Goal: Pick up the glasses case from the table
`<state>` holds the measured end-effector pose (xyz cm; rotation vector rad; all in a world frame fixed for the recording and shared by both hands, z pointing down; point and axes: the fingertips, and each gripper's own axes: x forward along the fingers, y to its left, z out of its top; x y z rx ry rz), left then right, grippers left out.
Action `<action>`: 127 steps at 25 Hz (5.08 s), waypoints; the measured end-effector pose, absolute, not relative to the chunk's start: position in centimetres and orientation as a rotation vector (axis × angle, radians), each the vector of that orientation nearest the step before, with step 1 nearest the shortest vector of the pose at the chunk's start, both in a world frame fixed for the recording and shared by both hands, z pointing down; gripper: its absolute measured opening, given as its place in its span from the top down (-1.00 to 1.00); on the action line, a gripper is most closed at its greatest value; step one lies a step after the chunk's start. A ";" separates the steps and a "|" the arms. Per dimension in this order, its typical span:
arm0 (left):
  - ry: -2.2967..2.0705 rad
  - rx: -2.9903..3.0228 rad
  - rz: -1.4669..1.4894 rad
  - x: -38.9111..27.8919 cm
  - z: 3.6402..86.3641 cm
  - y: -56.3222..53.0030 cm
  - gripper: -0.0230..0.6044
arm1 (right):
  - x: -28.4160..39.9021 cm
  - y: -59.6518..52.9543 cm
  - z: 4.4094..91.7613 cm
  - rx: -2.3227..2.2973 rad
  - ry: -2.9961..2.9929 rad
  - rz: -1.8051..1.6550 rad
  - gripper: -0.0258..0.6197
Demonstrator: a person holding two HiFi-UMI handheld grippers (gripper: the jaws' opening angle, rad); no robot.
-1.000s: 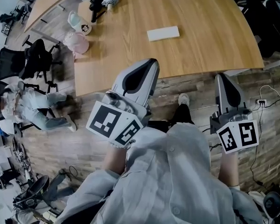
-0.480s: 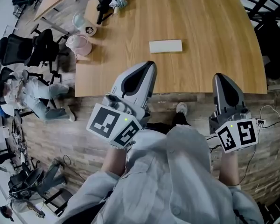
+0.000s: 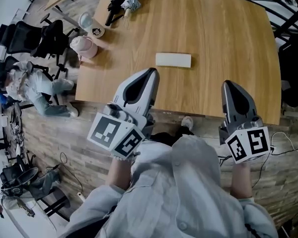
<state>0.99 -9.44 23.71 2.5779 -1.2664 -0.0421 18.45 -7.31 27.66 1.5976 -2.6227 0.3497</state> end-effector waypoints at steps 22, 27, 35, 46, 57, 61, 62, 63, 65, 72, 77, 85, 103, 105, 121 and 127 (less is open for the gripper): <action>-1.360 2.446 0.113 -0.1 28.5 -11.9 0.91 | 18.3 -10.4 31.6 1.453 -2.614 0.449 0.92; -1.297 2.412 0.144 -0.3 30.5 -13.4 0.91 | 17.7 -11.8 32.5 1.449 -2.589 0.471 0.92; -1.221 2.359 0.235 -0.9 33.9 -15.9 0.91 | 16.6 -14.1 34.6 1.440 -2.534 0.564 0.92; -1.121 2.224 0.247 -2.3 39.2 -19.6 0.91 | 14.6 -17.8 38.7 1.403 -2.458 0.643 0.92; -1.053 2.167 0.376 -2.4 44.5 -21.9 0.81 | 13.6 -20.9 43.5 1.382 -2.362 0.754 0.79; -1.082 2.127 0.409 -2.9 46.3 -23.0 0.71 | 13.0 -21.4 45.5 1.350 -2.322 0.818 0.70; -1.080 2.118 0.417 -3.0 46.7 -23.3 0.68 | 12.9 -21.6 46.0 1.344 -2.309 0.831 0.70; -1.073 2.107 0.421 -3.1 47.2 -23.5 0.66 | 12.8 -21.7 46.5 1.338 -2.296 0.841 0.68; -1.048 2.077 0.421 -3.2 48.3 -23.9 0.62 | 12.5 -21.9 47.5 1.331 -2.271 0.861 0.62; -0.978 2.024 0.490 -3.3 51.4 -24.1 0.57 | 11.9 -22.5 50.1 1.314 -2.220 0.940 0.49; -0.926 2.037 0.608 -2.8 53.4 -23.9 0.56 | 11.6 -22.6 51.8 1.284 -2.174 0.950 0.48; -0.870 1.989 0.598 -2.6 54.9 -24.3 0.56 | 11.0 -22.6 54.0 1.247 -2.124 1.023 0.44; -0.781 1.924 0.443 -2.5 55.6 -24.3 0.56 | 10.5 -22.3 55.5 1.167 -2.171 1.185 0.42; -0.778 1.922 0.447 -2.6 55.6 -24.4 0.56 | 10.4 -22.3 55.6 1.162 -2.174 1.185 0.42; -0.839 1.914 0.467 -2.0 54.7 -23.3 0.58 | 11.1 -21.2 54.4 1.174 -2.160 1.156 0.45; -0.858 1.902 0.399 -1.1 52.3 -22.1 0.58 | 12.2 -19.9 52.1 1.197 -2.195 1.139 0.45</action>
